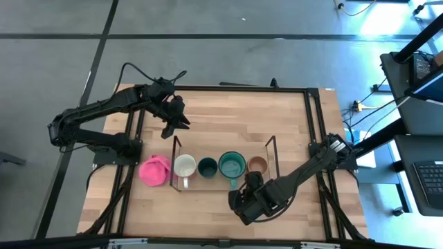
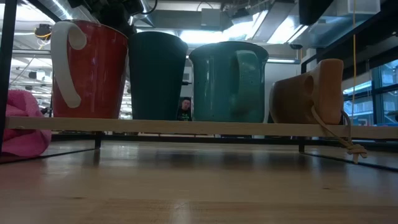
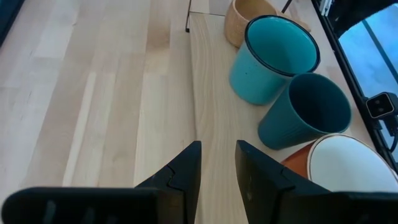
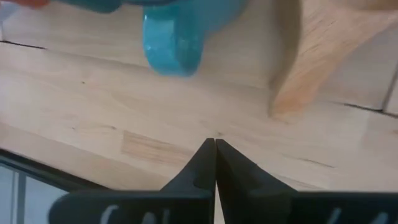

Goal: Stack small to large cups/mugs on shelf
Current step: Adjust the wooden mug on the shelf, then return to Home Position

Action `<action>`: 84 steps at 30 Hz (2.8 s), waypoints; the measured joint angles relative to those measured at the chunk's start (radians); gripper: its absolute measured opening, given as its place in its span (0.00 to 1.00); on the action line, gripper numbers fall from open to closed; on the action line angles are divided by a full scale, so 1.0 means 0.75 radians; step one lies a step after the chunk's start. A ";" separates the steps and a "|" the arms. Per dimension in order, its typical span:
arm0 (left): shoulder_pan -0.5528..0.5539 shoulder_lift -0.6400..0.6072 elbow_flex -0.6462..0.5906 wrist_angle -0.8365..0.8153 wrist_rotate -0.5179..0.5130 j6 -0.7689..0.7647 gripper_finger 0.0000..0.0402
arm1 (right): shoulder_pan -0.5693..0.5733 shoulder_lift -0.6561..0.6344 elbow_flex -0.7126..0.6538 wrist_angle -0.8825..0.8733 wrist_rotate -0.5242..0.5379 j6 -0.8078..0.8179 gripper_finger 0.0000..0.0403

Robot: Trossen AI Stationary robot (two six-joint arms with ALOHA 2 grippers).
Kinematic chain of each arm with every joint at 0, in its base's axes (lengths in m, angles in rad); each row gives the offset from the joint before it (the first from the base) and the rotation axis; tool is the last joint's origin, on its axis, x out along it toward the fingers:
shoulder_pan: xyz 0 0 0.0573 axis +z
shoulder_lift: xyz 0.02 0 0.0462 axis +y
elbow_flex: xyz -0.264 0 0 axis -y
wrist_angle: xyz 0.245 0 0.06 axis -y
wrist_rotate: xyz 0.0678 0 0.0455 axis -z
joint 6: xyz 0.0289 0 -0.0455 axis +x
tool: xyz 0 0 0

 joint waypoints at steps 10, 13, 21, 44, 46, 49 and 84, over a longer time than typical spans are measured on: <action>0.000 0.000 0.000 0.010 -0.007 0.038 0.23 | -0.001 0.067 -0.001 -0.043 -0.009 0.029 0.02; 0.000 0.000 0.000 0.010 -0.007 0.038 0.23 | -0.004 0.073 -0.001 -0.081 0.013 0.046 0.02; 0.000 0.000 0.000 0.010 -0.007 0.038 0.23 | -0.033 0.077 -0.001 -0.135 0.022 0.042 0.02; 0.000 0.000 0.000 0.010 -0.013 0.042 0.23 | -0.035 0.076 -0.001 -0.220 -0.057 0.079 0.02; 0.000 0.000 0.000 0.010 -0.013 0.042 0.23 | -0.035 0.076 -0.001 -0.213 -0.043 0.079 0.02; 0.000 0.000 0.000 0.010 -0.013 0.042 0.23 | -0.035 0.075 -0.001 -0.213 0.037 0.102 0.02; -0.227 -0.008 0.000 0.377 0.074 -0.259 0.23 | -0.132 -0.030 0.670 0.023 1.429 -1.042 0.02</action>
